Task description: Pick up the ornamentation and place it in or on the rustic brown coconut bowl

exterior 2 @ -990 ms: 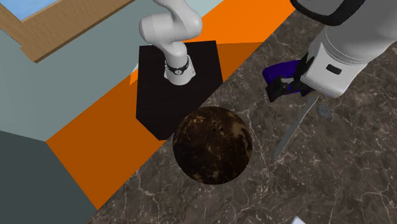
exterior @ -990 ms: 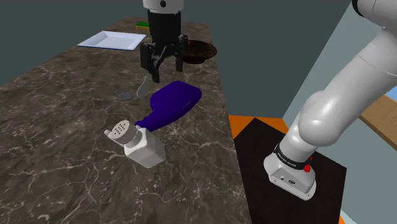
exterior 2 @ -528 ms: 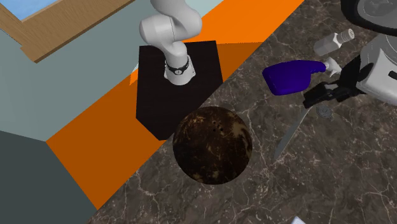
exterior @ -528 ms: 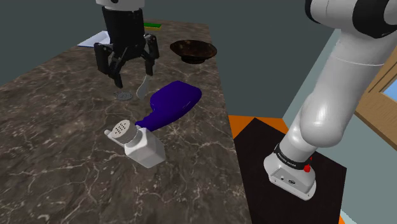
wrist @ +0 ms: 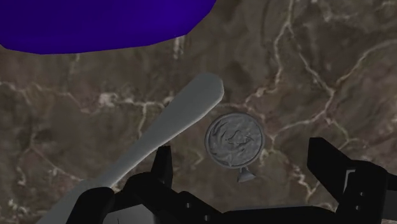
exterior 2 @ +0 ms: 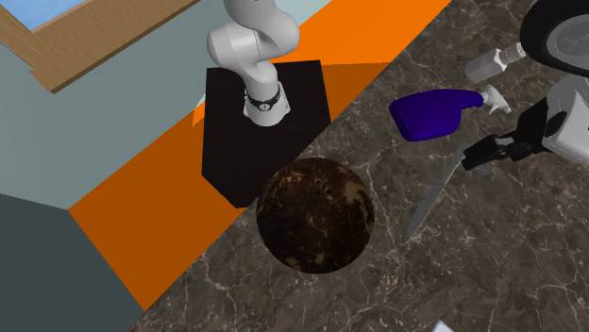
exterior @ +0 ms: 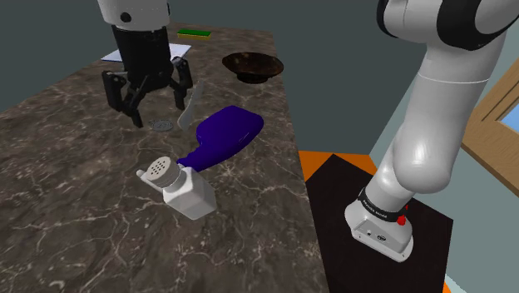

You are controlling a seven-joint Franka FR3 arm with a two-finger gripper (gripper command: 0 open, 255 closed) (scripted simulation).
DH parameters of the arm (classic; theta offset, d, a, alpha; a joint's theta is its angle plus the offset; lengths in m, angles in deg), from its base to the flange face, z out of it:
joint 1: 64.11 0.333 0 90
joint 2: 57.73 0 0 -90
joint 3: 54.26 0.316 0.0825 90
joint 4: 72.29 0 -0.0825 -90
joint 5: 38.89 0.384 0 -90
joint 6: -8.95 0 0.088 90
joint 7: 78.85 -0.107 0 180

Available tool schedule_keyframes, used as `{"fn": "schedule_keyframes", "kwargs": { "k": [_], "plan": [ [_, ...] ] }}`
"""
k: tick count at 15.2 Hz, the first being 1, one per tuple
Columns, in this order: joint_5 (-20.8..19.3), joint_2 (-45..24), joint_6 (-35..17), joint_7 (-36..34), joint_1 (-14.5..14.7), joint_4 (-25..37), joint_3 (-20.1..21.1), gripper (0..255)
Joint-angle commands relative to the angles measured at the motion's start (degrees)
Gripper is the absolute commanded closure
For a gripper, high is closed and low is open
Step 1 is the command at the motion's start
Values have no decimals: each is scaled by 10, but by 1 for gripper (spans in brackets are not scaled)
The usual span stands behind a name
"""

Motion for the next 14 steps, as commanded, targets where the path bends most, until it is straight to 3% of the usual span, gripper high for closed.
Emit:
{"fn": "schedule_keyframes", "kwargs": {
  "k": [1,9,10,14],
  "plan": [
    [0,0,-15,0,-1,-15,0,0],
    [0,1,-19,0,-2,-20,-1,0],
    [0,1,-19,0,-2,-20,-1,255],
    [0,0,-19,0,-1,-19,-1,255]
  ]
}}
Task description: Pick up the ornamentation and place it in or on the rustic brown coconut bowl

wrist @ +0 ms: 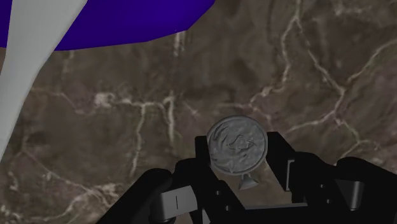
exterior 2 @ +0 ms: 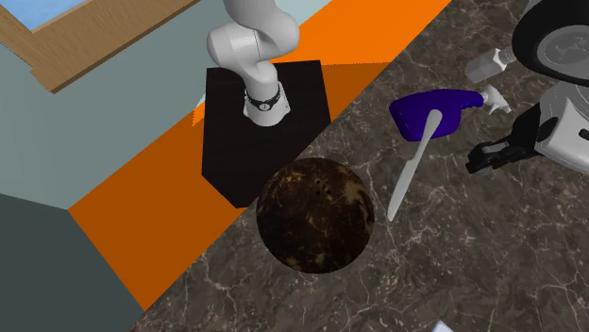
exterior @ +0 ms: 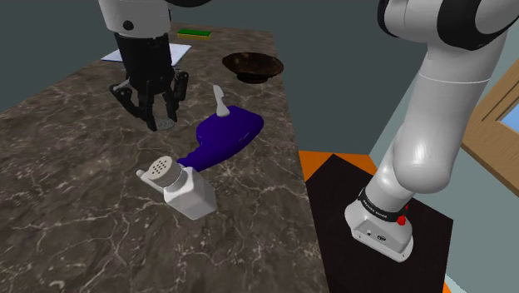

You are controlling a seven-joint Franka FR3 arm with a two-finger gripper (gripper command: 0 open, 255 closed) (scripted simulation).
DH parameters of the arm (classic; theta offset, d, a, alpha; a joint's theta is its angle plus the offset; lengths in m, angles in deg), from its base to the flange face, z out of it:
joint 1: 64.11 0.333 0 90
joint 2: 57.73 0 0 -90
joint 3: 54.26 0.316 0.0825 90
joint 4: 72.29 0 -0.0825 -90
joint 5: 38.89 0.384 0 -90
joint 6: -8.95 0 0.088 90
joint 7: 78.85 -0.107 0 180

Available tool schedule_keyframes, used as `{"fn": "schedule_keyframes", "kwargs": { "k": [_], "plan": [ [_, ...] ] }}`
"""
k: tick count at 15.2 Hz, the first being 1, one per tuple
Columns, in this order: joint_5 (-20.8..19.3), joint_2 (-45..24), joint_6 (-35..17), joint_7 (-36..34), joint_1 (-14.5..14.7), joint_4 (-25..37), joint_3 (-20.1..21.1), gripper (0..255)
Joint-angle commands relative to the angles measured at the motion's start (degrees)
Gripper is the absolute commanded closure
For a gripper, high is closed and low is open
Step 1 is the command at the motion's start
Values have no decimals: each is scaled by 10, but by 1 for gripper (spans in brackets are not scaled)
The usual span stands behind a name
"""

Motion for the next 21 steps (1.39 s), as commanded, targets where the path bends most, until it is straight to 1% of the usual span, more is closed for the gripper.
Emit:
{"fn": "schedule_keyframes", "kwargs": {
  "k": [1,5,14,21],
  "plan": [
    [1,-2,0,-1,2,-1,1,255],
    [2,-1,-2,1,1,-4,1,255],
    [-7,-16,73,-3,13,84,3,255],
    [-23,-40,139,-10,31,171,5,255]
  ]
}}
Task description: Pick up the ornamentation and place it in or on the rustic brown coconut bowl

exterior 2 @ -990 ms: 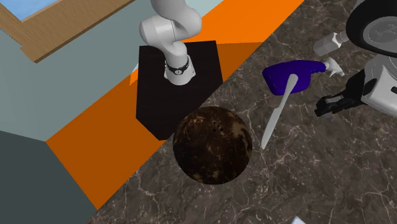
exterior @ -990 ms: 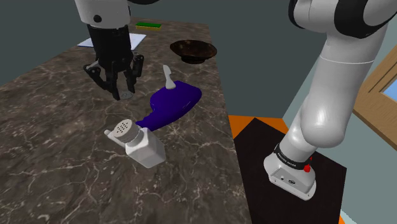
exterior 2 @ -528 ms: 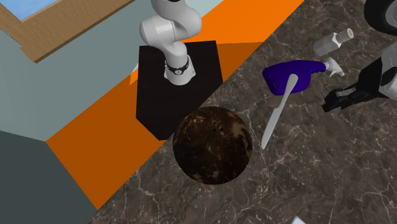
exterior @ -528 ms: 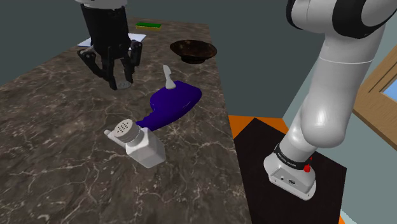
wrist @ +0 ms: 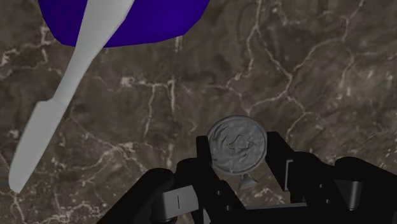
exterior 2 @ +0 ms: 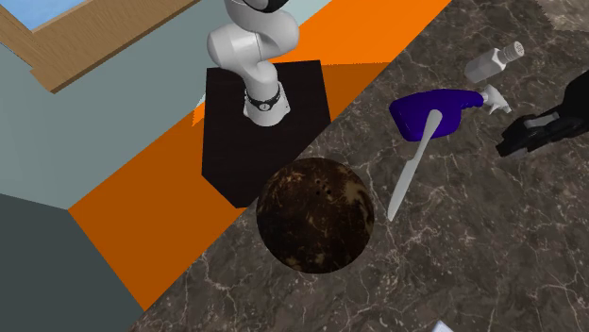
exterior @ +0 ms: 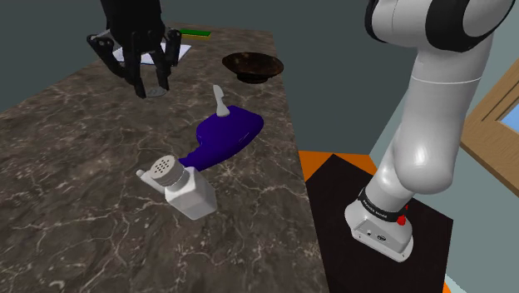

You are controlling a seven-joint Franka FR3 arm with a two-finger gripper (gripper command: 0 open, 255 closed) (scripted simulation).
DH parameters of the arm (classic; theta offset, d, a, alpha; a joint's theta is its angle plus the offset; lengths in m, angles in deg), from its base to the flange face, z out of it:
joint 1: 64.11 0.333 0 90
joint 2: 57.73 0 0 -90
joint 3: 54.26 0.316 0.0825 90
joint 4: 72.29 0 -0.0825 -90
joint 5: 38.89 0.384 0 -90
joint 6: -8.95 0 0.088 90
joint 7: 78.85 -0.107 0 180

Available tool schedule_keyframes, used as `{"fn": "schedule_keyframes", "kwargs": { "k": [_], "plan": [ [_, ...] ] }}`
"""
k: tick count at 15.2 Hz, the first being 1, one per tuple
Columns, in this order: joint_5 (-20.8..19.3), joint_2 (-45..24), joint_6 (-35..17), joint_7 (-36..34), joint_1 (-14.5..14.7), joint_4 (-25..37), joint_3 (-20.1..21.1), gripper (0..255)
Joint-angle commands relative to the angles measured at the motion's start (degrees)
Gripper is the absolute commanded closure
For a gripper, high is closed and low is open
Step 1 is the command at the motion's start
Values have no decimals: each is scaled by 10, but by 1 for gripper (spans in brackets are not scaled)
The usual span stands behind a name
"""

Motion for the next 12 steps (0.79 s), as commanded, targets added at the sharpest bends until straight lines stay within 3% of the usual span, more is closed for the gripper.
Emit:
{"fn": "schedule_keyframes", "kwargs": {
  "k": [1,7,12],
  "plan": [
    [-4,-7,20,-1,5,26,0,255],
    [-27,-41,84,-7,33,120,0,255],
    [38,59,46,73,-64,-2,-15,255]
  ]
}}
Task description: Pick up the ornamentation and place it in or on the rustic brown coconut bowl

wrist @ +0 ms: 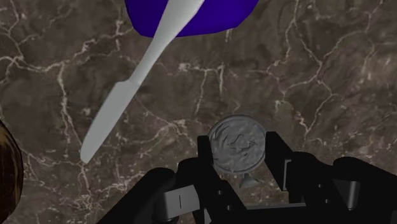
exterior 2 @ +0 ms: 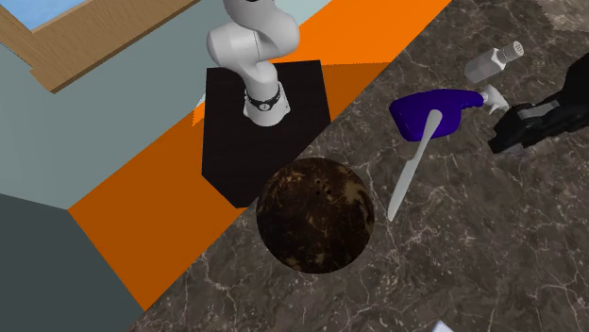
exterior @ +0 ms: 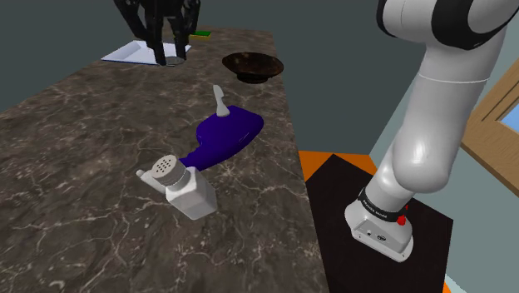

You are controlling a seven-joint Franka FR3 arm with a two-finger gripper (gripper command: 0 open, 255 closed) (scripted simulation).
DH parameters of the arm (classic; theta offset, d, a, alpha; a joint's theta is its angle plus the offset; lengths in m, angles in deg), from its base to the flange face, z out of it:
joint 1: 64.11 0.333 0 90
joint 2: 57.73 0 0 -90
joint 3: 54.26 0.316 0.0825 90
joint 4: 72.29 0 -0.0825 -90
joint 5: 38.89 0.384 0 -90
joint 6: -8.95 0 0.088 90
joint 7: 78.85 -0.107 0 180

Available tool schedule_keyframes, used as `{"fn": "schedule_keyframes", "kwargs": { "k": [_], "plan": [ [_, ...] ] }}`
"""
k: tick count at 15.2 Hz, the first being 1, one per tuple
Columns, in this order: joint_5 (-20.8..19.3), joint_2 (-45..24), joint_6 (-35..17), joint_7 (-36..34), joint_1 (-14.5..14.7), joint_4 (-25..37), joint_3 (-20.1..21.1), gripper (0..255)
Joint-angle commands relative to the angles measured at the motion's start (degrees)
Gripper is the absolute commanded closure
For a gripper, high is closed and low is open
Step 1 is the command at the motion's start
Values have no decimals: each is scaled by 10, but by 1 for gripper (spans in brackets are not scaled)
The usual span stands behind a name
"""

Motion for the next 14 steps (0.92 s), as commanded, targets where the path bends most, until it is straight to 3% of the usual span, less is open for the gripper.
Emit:
{"fn": "schedule_keyframes", "kwargs": {
  "k": [1,7,14],
  "plan": [
    [27,41,-16,36,-36,-49,-10,255],
    [76,122,-31,140,-105,-133,-56,255],
    [99,175,-34,253,-158,-186,-117,255]
  ]
}}
